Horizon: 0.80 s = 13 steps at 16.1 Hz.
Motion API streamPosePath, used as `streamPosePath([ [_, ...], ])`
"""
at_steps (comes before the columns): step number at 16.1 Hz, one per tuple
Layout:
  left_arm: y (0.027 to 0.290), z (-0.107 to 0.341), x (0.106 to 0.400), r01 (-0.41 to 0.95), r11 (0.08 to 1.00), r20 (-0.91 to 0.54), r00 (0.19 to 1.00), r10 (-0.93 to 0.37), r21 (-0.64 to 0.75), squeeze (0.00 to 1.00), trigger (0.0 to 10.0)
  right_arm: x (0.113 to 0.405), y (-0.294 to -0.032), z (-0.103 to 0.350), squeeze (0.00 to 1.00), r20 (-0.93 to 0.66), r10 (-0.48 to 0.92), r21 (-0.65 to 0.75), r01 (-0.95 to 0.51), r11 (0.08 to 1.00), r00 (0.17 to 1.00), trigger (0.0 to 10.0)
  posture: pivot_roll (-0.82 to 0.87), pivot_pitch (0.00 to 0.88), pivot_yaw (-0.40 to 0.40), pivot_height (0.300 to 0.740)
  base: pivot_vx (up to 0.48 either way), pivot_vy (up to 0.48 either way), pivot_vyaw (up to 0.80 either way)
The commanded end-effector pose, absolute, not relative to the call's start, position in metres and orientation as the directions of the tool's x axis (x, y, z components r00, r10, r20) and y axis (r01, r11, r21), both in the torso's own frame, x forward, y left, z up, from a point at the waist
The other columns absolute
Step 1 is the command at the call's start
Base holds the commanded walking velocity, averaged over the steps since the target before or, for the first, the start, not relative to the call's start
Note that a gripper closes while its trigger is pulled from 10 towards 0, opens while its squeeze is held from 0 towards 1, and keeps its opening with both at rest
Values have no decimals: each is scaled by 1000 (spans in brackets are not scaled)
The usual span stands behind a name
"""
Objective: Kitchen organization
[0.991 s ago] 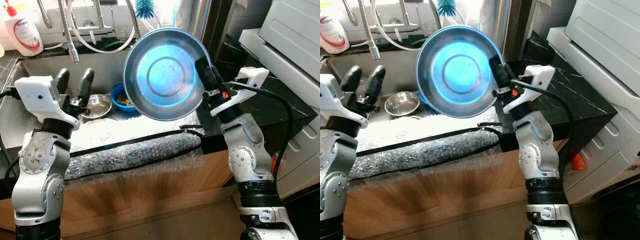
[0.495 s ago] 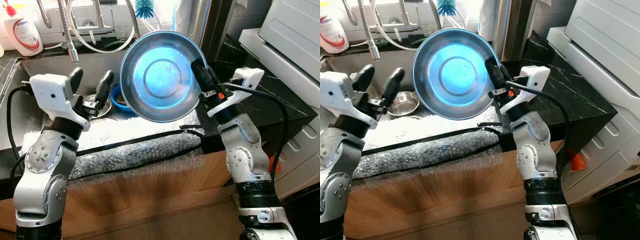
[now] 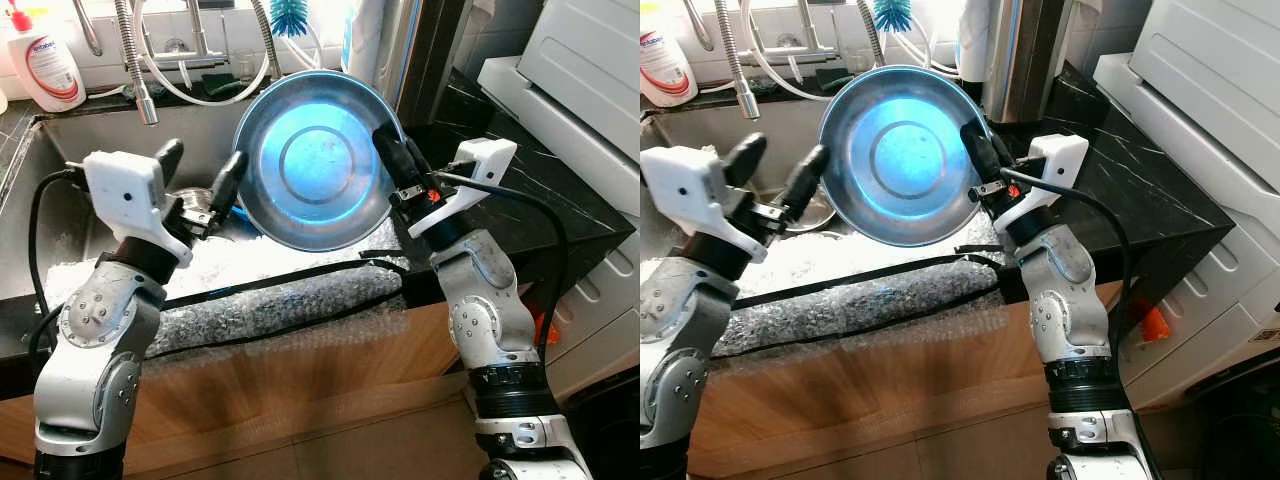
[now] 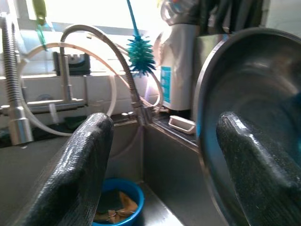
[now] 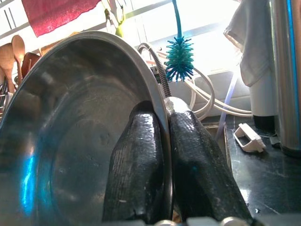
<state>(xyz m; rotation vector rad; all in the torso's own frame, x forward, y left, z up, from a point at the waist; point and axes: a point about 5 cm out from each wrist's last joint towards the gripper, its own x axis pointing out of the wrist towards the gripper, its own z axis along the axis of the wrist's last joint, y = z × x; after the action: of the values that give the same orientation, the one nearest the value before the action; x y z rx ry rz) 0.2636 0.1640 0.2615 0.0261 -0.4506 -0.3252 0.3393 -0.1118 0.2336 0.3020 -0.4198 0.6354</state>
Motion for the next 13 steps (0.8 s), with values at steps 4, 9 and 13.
streamPosePath([
  [4, 155, 263, 258, 336, 928, 416, 829, -373, 161, 0, 10000, 335, -107, 232, 0, 458, 540, 130, -654, 745, 706, 10000, 65, 111, -37, 740, 0, 0, 0],
  [9, 150, 255, 258, 332, 922, 391, 835, -386, 201, 0, 10000, 332, -101, 234, 0, 464, 575, 130, -694, 708, 674, 10000, 64, 111, -37, 740, 0, 0, 0],
  [13, 151, 252, 260, 287, 944, 405, 853, -330, 164, 0, 6902, 330, -99, 234, 0, 468, 588, 133, -710, 692, 660, 10000, 61, 109, -40, 740, 0, 0, 0],
])
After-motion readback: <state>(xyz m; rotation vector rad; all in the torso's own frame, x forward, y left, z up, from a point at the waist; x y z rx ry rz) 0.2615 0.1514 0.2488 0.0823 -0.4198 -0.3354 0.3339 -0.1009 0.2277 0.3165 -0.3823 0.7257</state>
